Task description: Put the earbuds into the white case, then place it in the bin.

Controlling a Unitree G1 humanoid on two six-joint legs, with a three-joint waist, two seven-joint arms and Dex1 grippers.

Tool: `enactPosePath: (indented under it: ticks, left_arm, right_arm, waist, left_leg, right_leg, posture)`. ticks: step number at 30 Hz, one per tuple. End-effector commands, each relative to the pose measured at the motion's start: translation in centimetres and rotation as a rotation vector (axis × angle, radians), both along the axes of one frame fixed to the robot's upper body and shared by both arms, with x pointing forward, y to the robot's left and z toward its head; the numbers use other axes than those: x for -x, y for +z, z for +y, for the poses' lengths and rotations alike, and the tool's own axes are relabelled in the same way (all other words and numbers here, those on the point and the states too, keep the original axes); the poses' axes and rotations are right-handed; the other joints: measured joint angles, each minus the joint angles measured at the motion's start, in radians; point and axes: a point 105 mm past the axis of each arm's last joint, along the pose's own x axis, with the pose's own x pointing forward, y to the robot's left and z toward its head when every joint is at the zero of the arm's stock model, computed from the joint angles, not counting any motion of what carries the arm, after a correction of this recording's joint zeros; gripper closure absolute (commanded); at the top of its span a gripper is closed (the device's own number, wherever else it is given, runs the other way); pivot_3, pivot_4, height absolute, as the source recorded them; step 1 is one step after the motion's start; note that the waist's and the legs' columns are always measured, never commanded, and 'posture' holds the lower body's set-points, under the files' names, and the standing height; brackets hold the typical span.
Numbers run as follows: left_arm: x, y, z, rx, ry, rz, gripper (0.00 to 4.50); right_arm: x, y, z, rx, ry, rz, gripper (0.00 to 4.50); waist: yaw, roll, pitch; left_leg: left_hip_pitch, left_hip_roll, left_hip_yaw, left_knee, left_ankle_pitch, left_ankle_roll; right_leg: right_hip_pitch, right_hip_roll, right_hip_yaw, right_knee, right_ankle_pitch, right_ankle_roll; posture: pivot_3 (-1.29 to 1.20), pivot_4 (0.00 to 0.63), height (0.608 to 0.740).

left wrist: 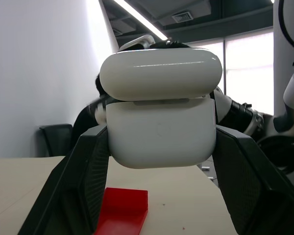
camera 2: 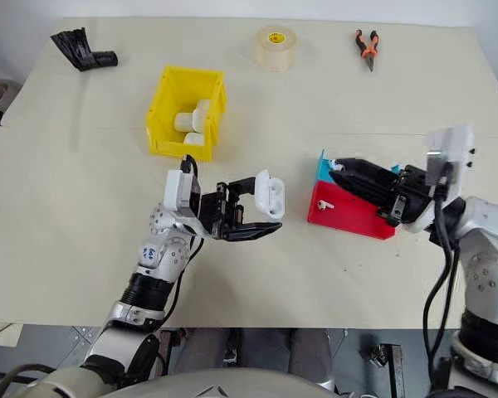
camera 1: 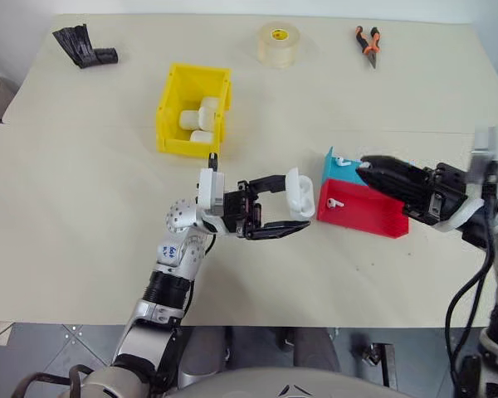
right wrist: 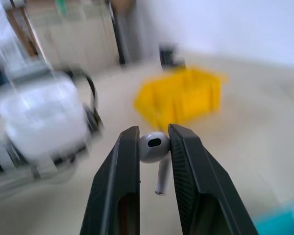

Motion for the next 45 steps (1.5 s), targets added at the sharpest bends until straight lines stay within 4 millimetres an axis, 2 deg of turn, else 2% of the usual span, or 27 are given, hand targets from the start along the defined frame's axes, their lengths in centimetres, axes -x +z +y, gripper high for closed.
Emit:
enactPosePath:
  ticks: [1,5,11,19,25,29,34,45]
  left_arm:
    - [0.5,1.6,-0.3,0.033,-0.029,-0.048,1.73]
    - [0.3,2.0,-0.6,0.044,-0.024,-0.038,1.73]
    - [0.4,2.3,-0.8,0.047,-0.019,-0.028,1.73]
    - [0.4,2.2,-0.9,0.035,-0.018,-0.015,1.73]
    - [0.5,2.1,-0.9,0.030,-0.022,-0.009,1.73]
    - [0.4,2.1,-1.0,0.031,-0.019,-0.004,1.73]
    - [0.4,2.2,-1.1,0.044,-0.011,-0.006,1.73]
    - [0.3,2.2,-1.0,0.049,-0.002,-0.009,1.73]
  right_arm:
    - [1.1,1.6,1.5,-0.126,0.044,-0.040,3.98]
    - [1.4,2.1,3.5,-0.263,0.091,-0.027,3.98]
    - [2.0,1.2,5.2,-0.317,0.137,0.026,3.98]
    - [2.1,1.2,5.7,-0.351,0.137,0.024,3.98]
    - [2.2,2.9,5.6,-0.404,0.154,-0.024,3.98]
    - [2.6,3.2,6.0,-0.404,0.192,-0.018,3.98]
    - [2.6,2.3,6.4,-0.398,0.194,0.018,3.98]
    - [1.6,0.8,5.8,-0.404,0.129,0.044,3.98]
  waist:
    - [0.001,0.000,0.000]
    - [0.000,0.000,0.000]
    - [0.000,0.001,0.000]
    - [-0.001,0.001,0.000]
    - [-0.001,0.001,0.000]
    - [-0.001,0.001,0.000]
    - [-0.001,0.001,0.000]
    - [-0.001,0.001,0.000]
  left_leg:
    - [0.000,0.000,0.000,0.000,0.000,0.000]
    - [0.000,0.000,0.000,0.000,0.000,0.000]
    - [0.000,0.000,0.000,-0.001,0.000,0.000]
    - [0.001,0.000,0.000,-0.001,0.000,0.000]
    - [0.001,0.000,0.001,-0.001,0.000,0.000]
    - [0.001,0.000,0.000,-0.001,0.000,0.000]
    - [0.001,0.000,0.001,-0.001,0.000,0.000]
    - [0.001,0.000,0.001,-0.001,0.000,0.000]
  right_leg:
    - [0.000,0.000,0.000,0.000,0.000,0.000]
    - [0.000,0.000,0.000,0.000,0.000,0.000]
    - [0.000,0.000,0.000,0.000,0.000,0.000]
    - [0.000,0.000,0.000,0.000,0.000,0.000]
    - [0.000,0.000,0.000,0.000,0.000,0.000]
    - [0.000,0.000,0.000,0.000,0.000,0.000]
    - [0.000,0.000,0.000,0.000,0.000,0.000]
    - [0.000,0.000,0.000,0.000,0.000,0.000]
  posture:
    - [0.00,0.150,0.740]
    - [0.00,0.150,0.740]
    - [0.00,0.150,0.740]
    - [0.00,0.150,0.740]
    - [0.00,0.150,0.740]
    - [0.00,0.150,0.740]
    - [0.00,0.150,0.740]
    - [0.00,0.150,0.740]
